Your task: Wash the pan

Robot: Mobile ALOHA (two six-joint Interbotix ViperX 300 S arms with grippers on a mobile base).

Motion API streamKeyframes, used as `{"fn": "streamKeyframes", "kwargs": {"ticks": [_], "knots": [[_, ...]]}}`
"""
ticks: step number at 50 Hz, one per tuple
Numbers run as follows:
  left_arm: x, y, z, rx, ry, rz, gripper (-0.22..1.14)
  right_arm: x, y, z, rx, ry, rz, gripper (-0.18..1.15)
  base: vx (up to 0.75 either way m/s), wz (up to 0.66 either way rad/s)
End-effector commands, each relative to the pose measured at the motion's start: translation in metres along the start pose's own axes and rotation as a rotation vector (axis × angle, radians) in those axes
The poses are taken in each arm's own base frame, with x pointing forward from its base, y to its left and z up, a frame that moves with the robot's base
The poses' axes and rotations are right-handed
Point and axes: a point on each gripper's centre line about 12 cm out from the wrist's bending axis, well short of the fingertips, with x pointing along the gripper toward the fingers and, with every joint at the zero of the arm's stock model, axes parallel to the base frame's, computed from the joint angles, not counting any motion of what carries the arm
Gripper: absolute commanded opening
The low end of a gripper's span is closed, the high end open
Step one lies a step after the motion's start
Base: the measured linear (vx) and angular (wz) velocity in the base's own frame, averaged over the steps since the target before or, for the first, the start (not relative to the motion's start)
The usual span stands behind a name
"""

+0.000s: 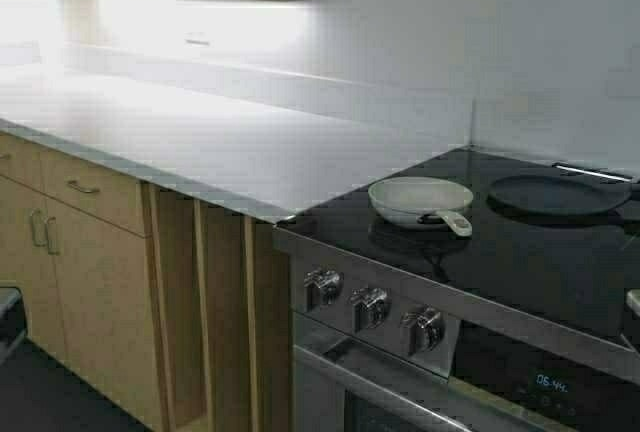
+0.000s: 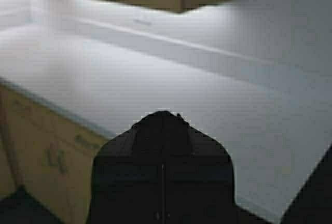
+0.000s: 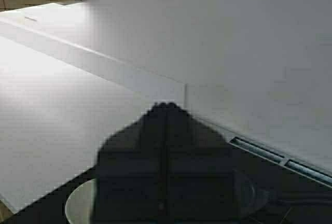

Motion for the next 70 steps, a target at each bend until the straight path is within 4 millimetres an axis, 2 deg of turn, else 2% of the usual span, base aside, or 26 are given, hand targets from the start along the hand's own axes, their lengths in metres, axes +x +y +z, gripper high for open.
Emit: {"fn": "streamKeyframes", "kwargs": {"ticks": [1, 6, 14, 17, 28, 43, 49, 58, 70], "knots": [[0.001, 0.001, -0.006, -0.043, 0.037, 0.004, 0.0, 0.001, 0.003, -0.005, 0.004, 0.008, 0.015, 0.05, 0.01, -0.02], [0.004, 0.0, -0.004, -0.09, 0.035, 0.003, 0.3, 0.001, 0.003, -0.005, 0.009, 0.006, 0.015, 0.09, 0.01, -0.02], [0.009, 0.0, -0.009, -0.139, 0.061, 0.002, 0.91, 0.001, 0.003, -0.006, 0.01, 0.008, 0.015, 0.06, 0.01, -0.03], [0.011, -0.001, -0.01, -0.166, 0.071, 0.001, 1.05, 0.001, 0.003, -0.006, 0.01, 0.009, 0.015, 0.07, 0.01, -0.03], [0.022, -0.011, -0.023, -0.306, 0.116, -0.036, 1.01, 0.003, 0.003, -0.009, 0.01, 0.023, 0.015, 0.06, 0.01, -0.03], [0.064, -0.056, -0.076, -0.479, 0.215, -0.17, 1.01, 0.004, 0.003, -0.013, 0.009, 0.037, 0.016, 0.06, 0.0, 0.0], [0.082, -0.079, -0.101, -0.571, 0.242, -0.233, 1.01, 0.004, 0.003, -0.013, 0.01, 0.035, 0.015, 0.06, 0.0, 0.0], [0.114, -0.125, -0.143, -0.726, 0.315, -0.397, 1.01, 0.004, 0.003, -0.012, 0.009, 0.034, 0.016, 0.06, 0.0, 0.0], [0.144, -0.183, -0.224, -1.009, 0.43, -0.511, 1.01, 0.003, 0.003, -0.013, 0.01, 0.035, 0.015, 0.07, 0.0, 0.0]]}}
